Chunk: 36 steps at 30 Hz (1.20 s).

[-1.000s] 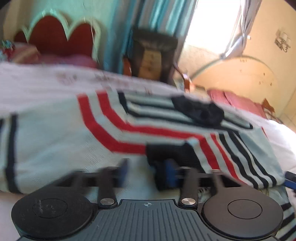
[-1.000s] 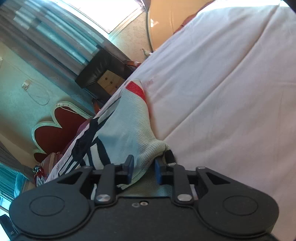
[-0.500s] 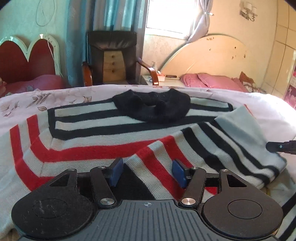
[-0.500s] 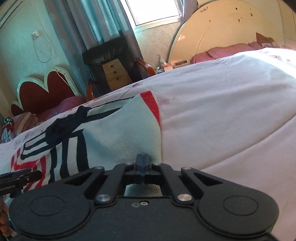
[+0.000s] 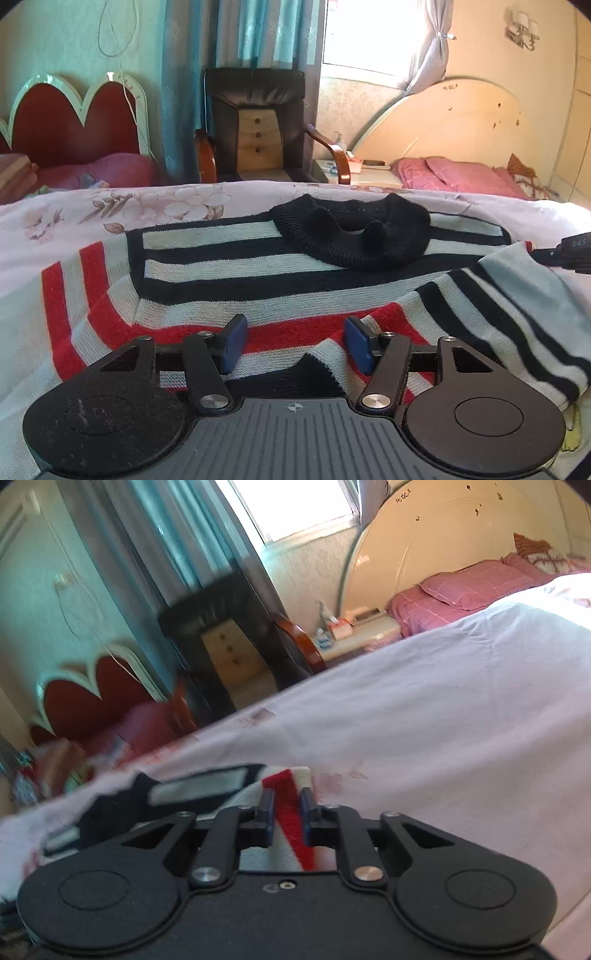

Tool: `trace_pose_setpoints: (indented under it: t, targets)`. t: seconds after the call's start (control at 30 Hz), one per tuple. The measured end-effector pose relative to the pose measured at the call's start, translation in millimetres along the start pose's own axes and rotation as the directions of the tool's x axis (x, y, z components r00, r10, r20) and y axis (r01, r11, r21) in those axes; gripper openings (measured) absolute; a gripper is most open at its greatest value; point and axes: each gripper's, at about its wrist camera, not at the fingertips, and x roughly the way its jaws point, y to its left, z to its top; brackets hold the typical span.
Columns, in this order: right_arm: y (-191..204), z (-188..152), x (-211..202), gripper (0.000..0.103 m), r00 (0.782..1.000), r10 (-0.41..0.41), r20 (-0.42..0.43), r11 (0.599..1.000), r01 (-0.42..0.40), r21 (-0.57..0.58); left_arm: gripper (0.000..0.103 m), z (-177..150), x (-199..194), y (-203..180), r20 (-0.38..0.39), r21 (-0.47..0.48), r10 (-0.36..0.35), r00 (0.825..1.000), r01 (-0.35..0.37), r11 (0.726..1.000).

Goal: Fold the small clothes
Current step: 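Open the right gripper and smooth the folded side flat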

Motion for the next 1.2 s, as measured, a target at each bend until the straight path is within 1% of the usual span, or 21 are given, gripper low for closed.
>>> trace_pose_setpoints:
  t: [0.03, 0.1, 0.17, 0.23, 0.37, 0.43, 0.5, 0.57, 0.63, 0.67, 0.7, 0.73, 0.77, 0.8, 0.9, 0.93, 0.97, 1.0, 1.07, 1.17, 1.2]
  targets:
    - [-2, -2, 7, 0.003, 1.0, -0.027, 0.001, 1.0, 0.027, -0.015, 0.059, 0, 1, 0, 0.001, -0.007, 0.001, 1.0, -0.001, 1.0]
    - [-5, 2, 6, 0.004, 1.0, -0.021, -0.01, 1.0, 0.021, 0.011, 0.059, 2, -1, 3, -0.001, -0.019, -0.002, 1.0, 0.002, 1.0]
    - [1, 2, -14, 0.011, 0.999, -0.033, 0.028, 0.999, 0.033, -0.012, 0.059, 4, -12, 3, 0.015, -0.009, 0.016, 1.0, -0.016, 1.0]
    - [7, -5, -42, 0.01, 0.997, 0.01, 0.07, 0.998, -0.006, -0.057, 0.059, 3, -28, 3, 0.048, -0.019, -0.002, 0.999, 0.003, 1.0]
    - [26, -39, -90, 0.008, 0.998, 0.034, 0.057, 0.98, -0.022, -0.197, 0.059, -11, -52, -18, 0.071, 0.021, -0.072, 0.995, 0.071, 0.997]
    - [31, -61, -107, 0.008, 0.999, 0.036, 0.031, 0.972, -0.028, -0.231, 0.059, -22, -54, -29, 0.054, 0.05, -0.091, 0.994, 0.088, 0.995]
    - [35, -82, -117, 0.009, 1.0, 0.028, -0.001, 0.964, -0.028, -0.264, 0.059, -36, -46, -34, 0.002, 0.052, -0.079, 0.997, 0.079, 0.995]
    - [37, -101, -115, 0.008, 0.999, -0.023, -0.038, 0.952, 0.01, -0.305, 0.06, -41, -46, -36, 0.022, 0.065, -0.073, 0.997, 0.071, 0.995]
    - [41, -110, -116, 0.008, 1.0, -0.027, -0.011, 0.944, 0.022, -0.33, 0.061, -35, -48, -35, 0.006, 0.053, -0.073, 0.997, 0.073, 0.996]
    - [46, -108, -116, 0.008, 0.999, -0.042, -0.011, 0.937, 0.036, -0.347, 0.061, -33, -52, -33, 0.001, 0.041, -0.073, 0.997, 0.073, 0.996]
    - [49, -104, -119, 0.014, 0.999, -0.051, -0.012, 0.94, 0.044, -0.338, 0.062, -32, -60, -29, 0.007, 0.024, -0.072, 0.997, 0.072, 0.997]
    - [50, -99, -127, 0.019, 1.0, -0.027, 0.004, 0.952, 0.027, -0.305, 0.065, -33, -69, -24, 0.022, 0.008, -0.067, 0.998, 0.067, 0.998]
    - [49, -96, -136, 0.022, 0.999, 0.01, 0.03, 0.962, -0.002, -0.272, 0.078, -38, -81, -15, 0.041, -0.017, -0.05, 0.998, 0.051, 0.999]
    - [49, -94, -145, 0.021, 0.998, 0.03, 0.052, 0.968, -0.016, -0.251, 0.08, -44, -91, -5, 0.053, -0.043, -0.037, 0.998, 0.039, 0.998]
    - [47, -95, -160, 0.023, 0.999, 0.004, 0.053, 0.97, 0.009, -0.244, 0.08, -66, -119, 29, 0.059, -0.121, 0.004, 0.998, 0.003, 0.993]
    - [45, -99, -164, 0.023, 0.999, -0.003, 0.043, 0.97, 0.013, -0.241, 0.08, -73, -123, 45, 0.04, -0.177, 0.005, 0.999, 0.002, 0.984]
    - [44, -103, -167, 0.023, 0.999, -0.006, 0.033, 0.971, 0.013, -0.237, 0.08, -77, -123, 56, 0.028, -0.226, -0.009, 1.0, 0.015, 0.974]
    - [42, -107, -169, 0.023, 1.0, -0.008, 0.02, 0.973, 0.012, -0.232, 0.076, -78, -120, 67, 0.017, -0.272, -0.025, 1.0, 0.029, 0.962]
    - [43, -117, -170, 0.023, 1.0, -0.013, -0.004, 0.974, 0.011, -0.226, 0.071, -74, -108, 82, 0.029, -0.343, -0.065, 0.997, 0.071, 0.937]
    - [51, -128, -169, 0.023, 1.0, -0.009, -0.024, 0.977, 0.004, -0.215, 0.068, -62, -82, 83, 0.02, -0.385, -0.143, 0.99, 0.14, 0.912]
    - [55, -129, -169, 0.023, 1.0, -0.002, -0.026, 0.978, -0.003, -0.21, 0.067, -58, -72, 81, 0.013, -0.384, -0.153, 0.988, 0.146, 0.912]
